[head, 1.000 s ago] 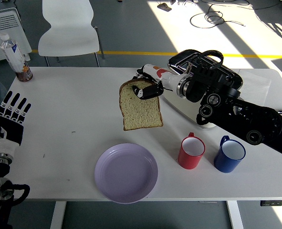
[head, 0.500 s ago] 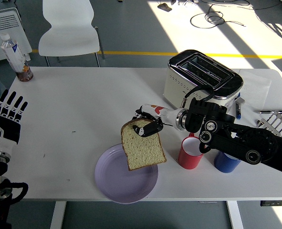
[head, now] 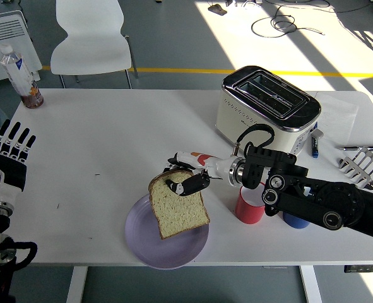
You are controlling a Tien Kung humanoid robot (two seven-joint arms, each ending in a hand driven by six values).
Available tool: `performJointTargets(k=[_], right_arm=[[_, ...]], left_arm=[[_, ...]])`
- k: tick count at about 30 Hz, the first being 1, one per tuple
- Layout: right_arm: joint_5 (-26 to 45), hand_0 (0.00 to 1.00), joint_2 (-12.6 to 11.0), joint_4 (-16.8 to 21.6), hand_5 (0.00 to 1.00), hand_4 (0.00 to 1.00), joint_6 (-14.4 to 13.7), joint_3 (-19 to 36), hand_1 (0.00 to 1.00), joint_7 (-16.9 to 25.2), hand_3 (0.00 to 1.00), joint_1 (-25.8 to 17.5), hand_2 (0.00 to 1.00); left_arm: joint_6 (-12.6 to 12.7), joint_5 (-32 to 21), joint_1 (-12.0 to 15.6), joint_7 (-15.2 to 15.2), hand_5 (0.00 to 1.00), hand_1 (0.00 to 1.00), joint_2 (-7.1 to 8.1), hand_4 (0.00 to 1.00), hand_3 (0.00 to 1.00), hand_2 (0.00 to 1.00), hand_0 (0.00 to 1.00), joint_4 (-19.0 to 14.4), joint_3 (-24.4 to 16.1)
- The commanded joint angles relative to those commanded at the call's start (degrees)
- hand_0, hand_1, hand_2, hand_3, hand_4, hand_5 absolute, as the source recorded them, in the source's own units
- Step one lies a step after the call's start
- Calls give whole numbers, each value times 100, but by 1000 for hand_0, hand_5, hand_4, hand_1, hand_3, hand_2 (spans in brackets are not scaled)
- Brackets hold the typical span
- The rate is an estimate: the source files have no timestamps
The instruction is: Push plate across desktop,pick up the break from the machine,place the break in the plate
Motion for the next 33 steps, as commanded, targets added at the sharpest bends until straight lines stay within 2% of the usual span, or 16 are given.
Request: performJointTargets(k=[7,10,11,15,16,17,22,23,28,29,33], right_arm=[[-45,497,64,-159,225,325,-85,-1,497,189,559,-64,529],[37,497,4,-269,225,325,-135,-63,497,226,559,-102,529],[46,527,-2,-283,229,343,-140,-70,544,230,603,-105,558],[129,527,8,-401,229,343,-217,-52,544,303,603,-145,558],[167,527,3,-432,229,343,-224,-43,544,311,603,-159,558],[208,553,-5,-459,252,386,-216,-49,577,318,635,-171,587],[239,553,-7,-519,252,386,-165,-56,577,345,635,-231,587],[248,583,0,-524,257,420,-158,-57,605,358,755,-237,625],[269,583,34,-522,257,420,-184,-35,605,524,755,-254,625],[278,681,44,-515,280,529,-213,-24,690,597,885,-259,722],[239,681,82,-507,280,529,-240,16,690,795,885,-263,722]], left_arm=[[1,0,-8,-2,998,805,-27,471,803,829,795,16,8],[4,8,-3,-1,998,805,-20,471,803,829,795,2,8],[4,7,-3,-1,998,805,-18,470,802,829,795,2,8],[12,6,2,-9,998,805,-26,470,802,829,795,9,-12],[10,-20,-13,-7,998,805,-43,470,802,829,795,1,2],[7,-17,-36,-8,998,805,-66,469,800,829,795,-7,5],[5,-2,-82,-11,998,805,-125,469,800,829,795,-2,15],[5,-1,-76,-11,998,805,-125,467,800,829,795,1,16],[10,-3,-50,-20,998,805,-113,467,800,829,795,14,-14],[11,-4,-49,-24,998,805,-112,465,799,829,795,13,-22],[10,-3,-58,-34,998,805,-126,465,799,829,795,19,-21]])
